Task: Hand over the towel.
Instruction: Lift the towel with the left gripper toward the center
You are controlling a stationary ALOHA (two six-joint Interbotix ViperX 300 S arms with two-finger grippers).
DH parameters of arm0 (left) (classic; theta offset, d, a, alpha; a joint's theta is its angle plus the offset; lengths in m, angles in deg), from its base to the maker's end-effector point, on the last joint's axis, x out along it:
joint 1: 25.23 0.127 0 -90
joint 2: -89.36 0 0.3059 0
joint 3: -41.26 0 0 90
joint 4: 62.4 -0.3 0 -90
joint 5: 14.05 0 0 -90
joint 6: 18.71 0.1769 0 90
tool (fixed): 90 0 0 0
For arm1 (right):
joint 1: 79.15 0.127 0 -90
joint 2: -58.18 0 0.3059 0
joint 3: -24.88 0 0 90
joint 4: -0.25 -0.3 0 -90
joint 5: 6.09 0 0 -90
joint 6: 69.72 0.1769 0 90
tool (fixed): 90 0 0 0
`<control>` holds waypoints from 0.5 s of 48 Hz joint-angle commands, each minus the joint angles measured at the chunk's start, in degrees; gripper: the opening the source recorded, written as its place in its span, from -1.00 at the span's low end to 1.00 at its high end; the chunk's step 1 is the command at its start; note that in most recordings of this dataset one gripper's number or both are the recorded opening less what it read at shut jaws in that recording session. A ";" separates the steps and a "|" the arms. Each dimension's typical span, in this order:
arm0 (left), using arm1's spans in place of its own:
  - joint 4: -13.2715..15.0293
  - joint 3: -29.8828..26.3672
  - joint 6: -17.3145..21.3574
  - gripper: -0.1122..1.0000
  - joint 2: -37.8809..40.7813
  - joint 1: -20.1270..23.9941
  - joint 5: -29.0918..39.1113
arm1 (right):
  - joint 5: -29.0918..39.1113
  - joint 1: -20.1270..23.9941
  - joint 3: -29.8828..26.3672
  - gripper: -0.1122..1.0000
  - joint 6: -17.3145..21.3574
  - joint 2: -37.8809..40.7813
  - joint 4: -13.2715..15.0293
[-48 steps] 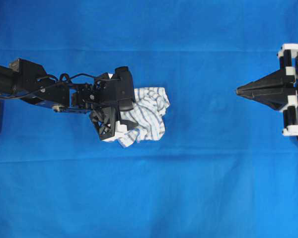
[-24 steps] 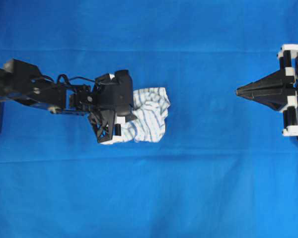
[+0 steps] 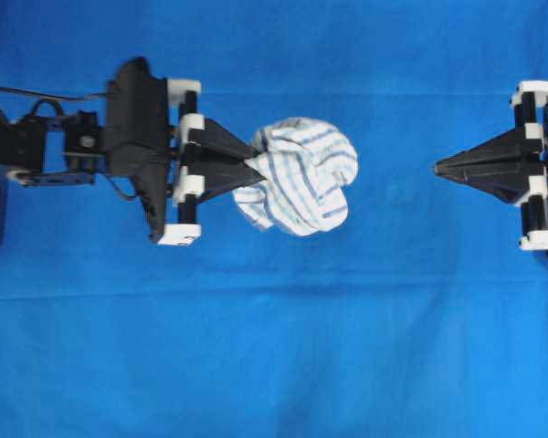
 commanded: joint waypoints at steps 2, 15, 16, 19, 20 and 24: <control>-0.18 -0.44 1.67 -0.66 -3.87 -1.14 -1.67 | -0.62 -0.09 -0.88 -0.80 0.09 0.26 -0.18; -0.18 0.09 2.72 -0.66 -5.36 -1.76 -1.76 | -1.49 -0.09 -0.88 -0.80 0.18 0.35 -0.26; -0.18 0.09 2.72 -0.66 -5.36 -1.76 -1.76 | -1.58 -0.09 -0.88 -0.80 0.26 0.44 -0.26; -0.18 0.09 2.72 -0.66 -5.36 -1.76 -1.67 | -2.37 -0.09 -0.88 -0.80 0.26 0.70 -0.79; -0.18 0.00 2.72 -0.66 -5.27 -1.76 -1.76 | -2.72 -0.09 -0.88 -0.80 0.26 0.88 -1.05; -0.18 0.00 2.72 -0.66 -5.19 -1.76 -1.67 | -4.48 -0.09 -0.97 -0.80 0.26 1.85 -2.20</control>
